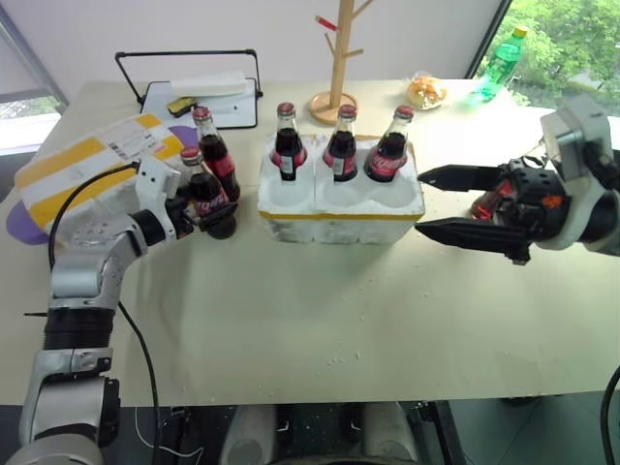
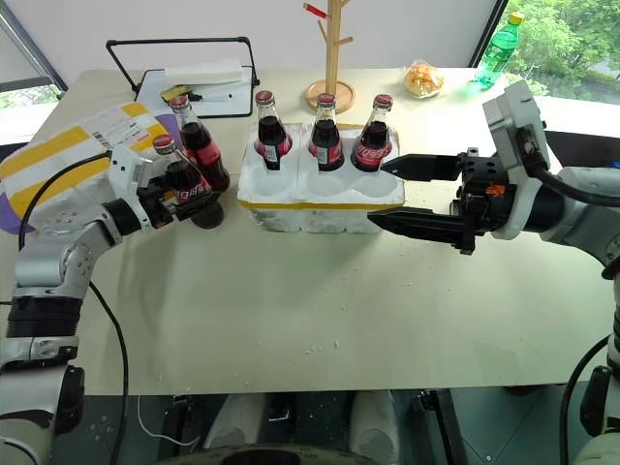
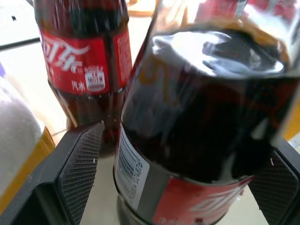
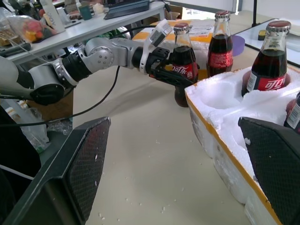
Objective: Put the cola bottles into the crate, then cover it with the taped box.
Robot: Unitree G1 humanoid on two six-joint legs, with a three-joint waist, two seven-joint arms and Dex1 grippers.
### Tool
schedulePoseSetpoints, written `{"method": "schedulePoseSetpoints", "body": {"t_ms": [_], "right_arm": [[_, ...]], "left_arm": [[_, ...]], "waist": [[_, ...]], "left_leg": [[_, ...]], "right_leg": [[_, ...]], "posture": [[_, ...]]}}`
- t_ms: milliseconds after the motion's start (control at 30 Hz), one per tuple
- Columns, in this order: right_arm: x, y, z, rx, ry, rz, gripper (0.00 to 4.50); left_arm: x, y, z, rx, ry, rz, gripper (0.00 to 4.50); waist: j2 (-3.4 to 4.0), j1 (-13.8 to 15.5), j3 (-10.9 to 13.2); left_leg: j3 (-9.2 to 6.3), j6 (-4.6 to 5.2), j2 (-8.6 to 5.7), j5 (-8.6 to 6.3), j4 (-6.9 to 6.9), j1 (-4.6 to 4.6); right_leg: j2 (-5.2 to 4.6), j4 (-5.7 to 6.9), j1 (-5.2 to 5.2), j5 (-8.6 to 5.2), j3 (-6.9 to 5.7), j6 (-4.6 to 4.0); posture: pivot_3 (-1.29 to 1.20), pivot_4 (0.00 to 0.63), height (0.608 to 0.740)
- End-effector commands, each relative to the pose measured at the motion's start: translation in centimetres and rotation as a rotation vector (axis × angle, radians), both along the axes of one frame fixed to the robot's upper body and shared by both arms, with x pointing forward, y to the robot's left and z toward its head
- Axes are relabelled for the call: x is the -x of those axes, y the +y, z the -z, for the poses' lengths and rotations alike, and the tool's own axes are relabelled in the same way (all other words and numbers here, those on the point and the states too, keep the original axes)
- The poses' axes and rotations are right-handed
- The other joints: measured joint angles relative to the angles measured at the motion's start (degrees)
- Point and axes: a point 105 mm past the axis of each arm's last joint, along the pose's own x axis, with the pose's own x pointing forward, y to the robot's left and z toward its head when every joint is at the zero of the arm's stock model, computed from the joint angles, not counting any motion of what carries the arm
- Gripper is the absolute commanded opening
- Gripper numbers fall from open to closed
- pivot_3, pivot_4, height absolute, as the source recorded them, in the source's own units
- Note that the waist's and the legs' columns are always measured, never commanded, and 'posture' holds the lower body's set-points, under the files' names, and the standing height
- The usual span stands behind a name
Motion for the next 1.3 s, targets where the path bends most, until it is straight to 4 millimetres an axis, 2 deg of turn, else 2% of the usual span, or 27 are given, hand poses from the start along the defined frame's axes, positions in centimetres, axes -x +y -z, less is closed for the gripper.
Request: {"method": "schedulePoseSetpoints", "body": {"t_ms": [33, 100, 167, 267, 333, 567, 700, 833, 967, 1167, 1300], "right_arm": [[0.5, 0.2, -1.4, -0.017, -0.074, -0.007, 4.5], [0.5, 0.1, -1.4, -0.018, -0.077, -0.001, 4.5], [0.4, 0.0, -1.3, -0.012, -0.079, 0.006, 4.5], [0.3, -0.2, -1.2, -0.003, -0.081, 0.018, 4.5], [0.2, -0.5, -1.3, 0.004, -0.083, 0.028, 4.5], [0.0, -0.9, -1.1, 0.008, -0.085, 0.054, 4.5], [-0.3, -0.9, -1.1, -0.039, -0.075, 0.08, 4.5], [-0.4, -1.1, -0.8, -0.051, -0.08, 0.107, 4.5], [-0.7, -1.5, -1.3, -0.126, -0.073, 0.16, 4.5], [-0.3, -2.1, -0.5, -0.106, -0.078, 0.227, 4.5], [-0.1, -2.1, 0.0, -0.101, -0.078, 0.256, 4.5]], "left_arm": [[-0.1, -0.2, -1.3, 0.005, -0.048, 0.021, 4.23], [0.1, -0.4, -1.3, 0.006, -0.047, 0.042, 3.58], [0.4, -0.4, -1.4, -0.005, -0.042, 0.053, 2.75], [0.9, -0.3, -1.9, -0.018, -0.031, 0.082, 2.79], [1.8, -0.6, -3.0, -0.025, -0.025, 0.141, 2.79], [4.4, -3.2, -8.6, -0.047, -0.042, 0.372, 2.79], [6.6, -7.6, -12.5, -0.06, -0.055, 0.613, 2.79], [7.0, -10.6, -14.9, -0.053, -0.113, 0.746, 2.79], [5.8, -13.8, -16.0, -0.059, -0.168, 0.807, 2.79], [1.8, -19.0, -14.7, -0.075, -0.203, 0.769, 2.79], [0.2, -21.0, -13.3, -0.089, -0.194, 0.746, 2.79]], "waist": [[0.0, 0.0, 0.0], [-0.01, 0.2, 0.0], [-0.02, 0.2, 0.0], [-0.04, 0.0, 0.0], [-0.07, 0.0, 0.0], [-0.39, 0.4, 0.2], [-0.47, 0.7, 0.3], [-0.46, 0.9, 0.3], [-0.46, 1.0, 0.3], [-0.48, 1.7, 0.3], [-0.49, 1.4, 0.3]], "left_leg": [[0.0, 0.0, 0.0, 0.0, 0.01, 0.0], [0.0, 0.0, 0.0, 0.0, 0.02, 0.0], [0.0, 0.01, -0.01, 0.0, 0.03, -0.01], [-0.01, 0.01, -0.02, 0.0, 0.03, -0.01], [0.0, 0.01, -0.01, 0.0, 0.03, -0.01], [-0.04, -0.01, -0.01, 0.01, 0.05, -0.08], [-0.07, 0.0, -0.06, 0.01, 0.08, -0.11], [-0.04, 0.0, -0.07, 0.02, 0.07, -0.05], [-0.03, -0.06, -0.05, 0.08, 0.07, 0.01], [-0.06, -0.02, -0.1, 0.08, 0.1, 0.02], [-0.04, 0.0, -0.08, 0.07, 0.09, 0.01]], "right_leg": [[0.0, 0.0, 0.0, 0.0, 0.0, 0.0], [-0.01, 0.0, 0.02, 0.0, 0.0, 0.0], [-0.02, -0.01, 0.03, 0.0, 0.0, 0.0], [-0.02, 0.0, 0.03, 0.0, 0.0, 0.0], [-0.01, 0.01, 0.01, 0.0, 0.0, 0.0], [0.0, 0.02, -0.02, 0.0, -0.01, 0.0], [0.0, 0.02, 0.01, 0.0, -0.01, 0.0], [0.03, 0.03, 0.06, -0.02, 0.0, 0.03], [0.07, 0.06, 0.09, -0.02, 0.0, 0.05], [0.05, 0.01, 0.18, -0.02, -0.01, 0.05], [0.06, 0.02, 0.14, -0.02, -0.01, 0.06]], "posture": [[0.0, 0.15, 0.74], [0.0, 0.15, 0.74], [0.0, 0.15, 0.74], [0.0, 0.15, 0.74], [0.0, 0.15, 0.74], [0.0, 0.15, 0.74], [0.0, 0.15, 0.74], [0.0, 0.15, 0.74], [0.0, 0.15, 0.74], [0.0, 0.15, 0.74], [0.0, 0.15, 0.74]]}}
